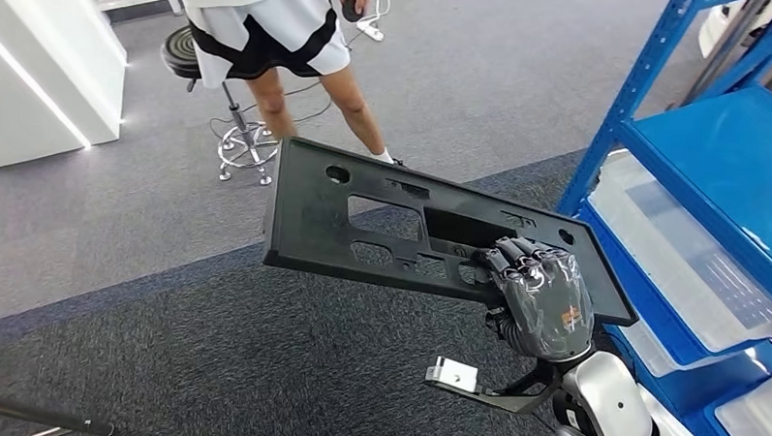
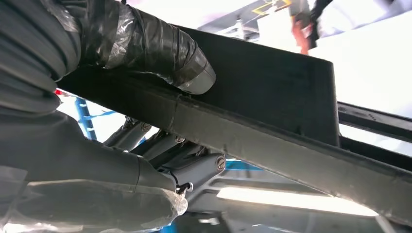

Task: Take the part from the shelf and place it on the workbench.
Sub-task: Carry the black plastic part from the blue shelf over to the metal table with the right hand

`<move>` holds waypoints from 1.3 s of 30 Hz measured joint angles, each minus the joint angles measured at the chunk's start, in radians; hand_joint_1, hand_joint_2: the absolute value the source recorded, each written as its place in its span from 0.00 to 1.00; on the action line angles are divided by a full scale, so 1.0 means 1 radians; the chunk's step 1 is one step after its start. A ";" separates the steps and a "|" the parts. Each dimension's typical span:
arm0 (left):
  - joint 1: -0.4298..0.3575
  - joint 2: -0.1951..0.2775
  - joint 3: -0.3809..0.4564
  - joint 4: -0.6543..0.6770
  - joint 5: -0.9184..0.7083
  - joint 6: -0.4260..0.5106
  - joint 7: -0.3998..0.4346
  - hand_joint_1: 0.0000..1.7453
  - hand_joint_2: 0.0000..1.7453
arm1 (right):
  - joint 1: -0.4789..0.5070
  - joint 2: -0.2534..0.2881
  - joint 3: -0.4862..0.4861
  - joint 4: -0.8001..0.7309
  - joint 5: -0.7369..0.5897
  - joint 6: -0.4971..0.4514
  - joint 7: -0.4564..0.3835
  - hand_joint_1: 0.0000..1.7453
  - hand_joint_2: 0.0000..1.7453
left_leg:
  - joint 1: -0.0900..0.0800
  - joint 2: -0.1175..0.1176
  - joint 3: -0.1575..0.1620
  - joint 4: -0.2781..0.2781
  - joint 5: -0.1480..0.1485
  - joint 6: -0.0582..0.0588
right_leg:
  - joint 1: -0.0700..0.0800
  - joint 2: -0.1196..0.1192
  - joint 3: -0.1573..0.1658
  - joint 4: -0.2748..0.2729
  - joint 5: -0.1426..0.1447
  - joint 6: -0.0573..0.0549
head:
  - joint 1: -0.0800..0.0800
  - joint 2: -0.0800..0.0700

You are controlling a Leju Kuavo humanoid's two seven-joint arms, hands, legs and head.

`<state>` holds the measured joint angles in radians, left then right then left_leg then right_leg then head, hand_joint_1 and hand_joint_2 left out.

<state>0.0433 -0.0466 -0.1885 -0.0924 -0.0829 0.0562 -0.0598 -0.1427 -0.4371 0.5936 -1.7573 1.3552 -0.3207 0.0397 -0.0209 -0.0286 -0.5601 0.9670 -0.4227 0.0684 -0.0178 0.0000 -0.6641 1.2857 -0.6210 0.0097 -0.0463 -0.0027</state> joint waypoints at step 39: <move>0.006 0.012 -0.038 0.007 0.026 -0.005 0.011 0.00 1.00 | -0.007 -0.075 0.006 0.016 -0.080 0.138 0.021 0.97 1.00 | 0.023 -0.127 -0.052 0.080 -0.033 -0.048 | -0.016 0.077 0.068 -0.216 0.129 0.006 | -0.004 0.000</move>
<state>0.0491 -0.0342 -0.2266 -0.0858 -0.0565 0.0511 -0.0492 -0.1494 -0.5118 0.5992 -1.7414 1.2756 -0.1831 0.0603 0.0017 -0.1559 -0.6126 1.0475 -0.4556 0.0204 -0.0335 0.0774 -0.5961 1.0697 -0.4923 0.0158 -0.0500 -0.0027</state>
